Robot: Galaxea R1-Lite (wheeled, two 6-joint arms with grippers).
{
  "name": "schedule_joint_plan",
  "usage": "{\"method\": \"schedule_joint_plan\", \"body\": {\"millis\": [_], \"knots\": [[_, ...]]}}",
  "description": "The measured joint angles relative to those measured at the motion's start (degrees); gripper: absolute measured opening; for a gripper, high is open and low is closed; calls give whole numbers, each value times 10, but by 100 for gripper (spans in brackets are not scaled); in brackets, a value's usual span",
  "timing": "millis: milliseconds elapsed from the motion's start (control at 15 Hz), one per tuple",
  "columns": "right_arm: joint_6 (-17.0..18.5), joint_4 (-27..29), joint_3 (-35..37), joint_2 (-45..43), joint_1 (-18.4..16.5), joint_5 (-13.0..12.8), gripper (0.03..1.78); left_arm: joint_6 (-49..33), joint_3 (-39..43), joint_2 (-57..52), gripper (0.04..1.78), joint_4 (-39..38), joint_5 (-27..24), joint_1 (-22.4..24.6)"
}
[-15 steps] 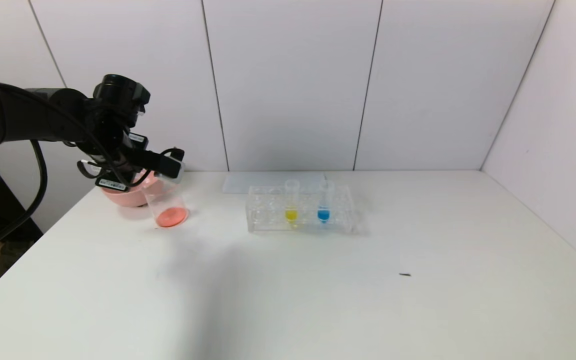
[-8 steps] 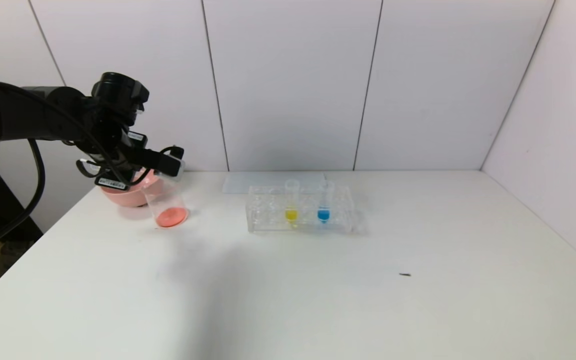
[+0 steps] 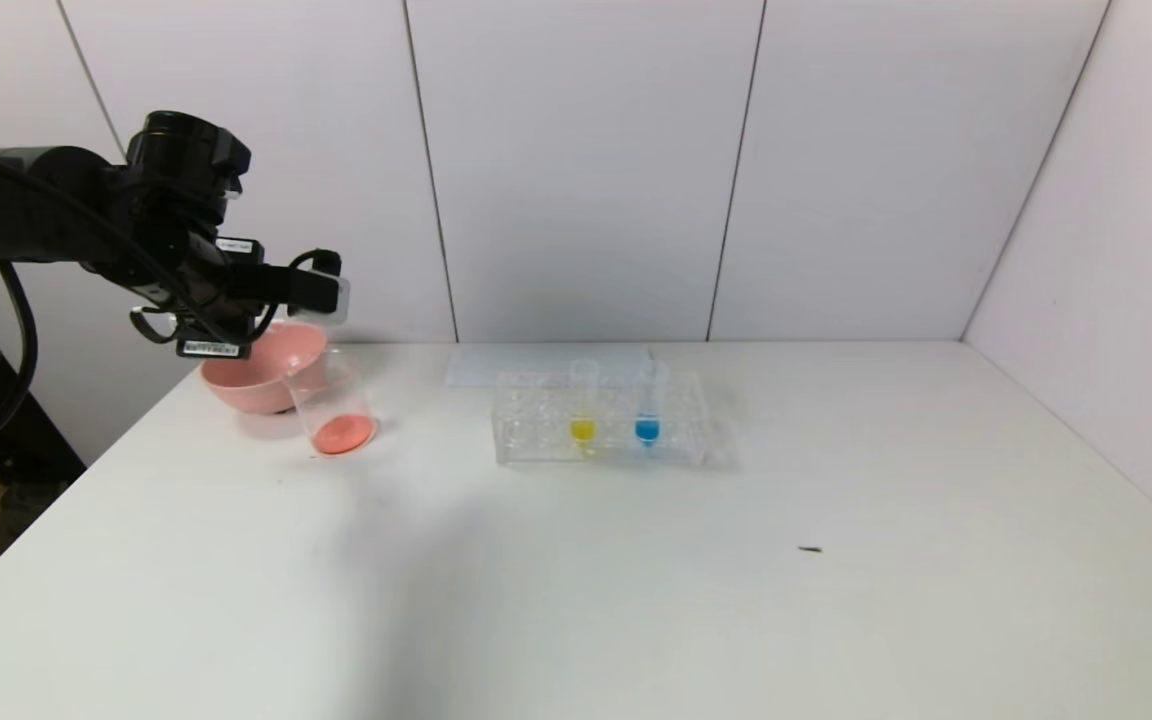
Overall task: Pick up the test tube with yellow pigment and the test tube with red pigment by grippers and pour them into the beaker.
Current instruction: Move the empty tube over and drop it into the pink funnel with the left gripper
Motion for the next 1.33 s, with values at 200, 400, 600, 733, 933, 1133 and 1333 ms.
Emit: {"method": "schedule_joint_plan", "body": {"millis": [200, 400, 600, 733, 933, 1133, 1333], "knots": [[0, 0, 0, 0, 0, 0, 170, -55, 0, -7, 44, 1, -7, 0], [0, 0, 0, 0, 0, 0, 170, -91, 2, -12, 44, 0, -8, 1], [0, 0, 0, 0, 0, 0, 170, -153, 2, -16, 44, 0, -12, 0], [0, 0, 0, 0, 0, 0, 170, -194, 5, -21, 44, 1, -25, 0], [0, 0, 0, 0, 0, 0, 170, -258, 5, -28, 44, 0, -30, 1], [0, 0, 0, 0, 0, 0, 170, -328, 8, -37, 44, -9, -40, 1], [0, 0, 0, 0, 0, 0, 170, -398, 15, -42, 44, -37, -45, 1]]}}
